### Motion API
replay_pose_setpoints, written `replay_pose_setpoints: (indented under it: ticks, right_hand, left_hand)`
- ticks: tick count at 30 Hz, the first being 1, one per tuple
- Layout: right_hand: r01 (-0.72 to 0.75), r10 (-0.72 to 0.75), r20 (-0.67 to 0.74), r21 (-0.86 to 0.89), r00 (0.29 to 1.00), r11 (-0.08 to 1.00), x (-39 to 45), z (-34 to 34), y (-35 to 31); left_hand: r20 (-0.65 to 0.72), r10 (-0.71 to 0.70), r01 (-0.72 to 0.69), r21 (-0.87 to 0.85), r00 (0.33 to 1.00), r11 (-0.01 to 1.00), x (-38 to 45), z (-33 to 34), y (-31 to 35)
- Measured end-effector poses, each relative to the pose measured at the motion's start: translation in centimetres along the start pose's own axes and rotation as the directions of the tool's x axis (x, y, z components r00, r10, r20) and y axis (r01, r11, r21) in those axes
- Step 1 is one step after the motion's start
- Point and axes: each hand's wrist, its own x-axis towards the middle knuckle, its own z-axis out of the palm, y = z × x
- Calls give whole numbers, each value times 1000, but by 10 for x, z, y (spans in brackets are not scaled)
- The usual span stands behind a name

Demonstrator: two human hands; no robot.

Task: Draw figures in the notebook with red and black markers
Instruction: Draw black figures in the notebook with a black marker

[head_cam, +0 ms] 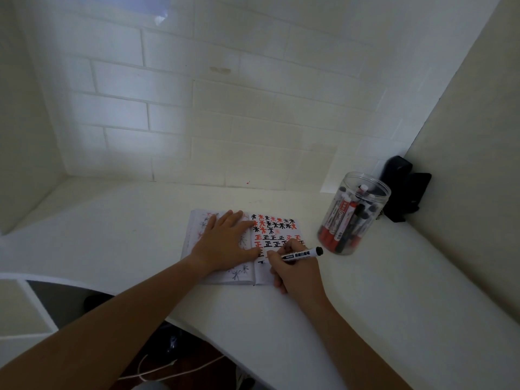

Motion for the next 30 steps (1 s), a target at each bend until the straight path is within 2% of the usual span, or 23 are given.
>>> replay_pose_setpoints:
  ticks: [18,24,30]
  right_hand:
    - [-33,35,-48,27,998,999,-3,-2,-4]
    - [9,-8,18,-12,1000,1000,-3,-2,-4]
    - [-20,20,15,-24,1000,1000,-3,-3,-3]
  left_hand:
    - [1,-1,1,-3,1000,1000,1,1,0]
    - [3,-4,4,-7,1000,1000,1,1,0]
    - [1,1,-1,-5,1000,1000,1,1,0]
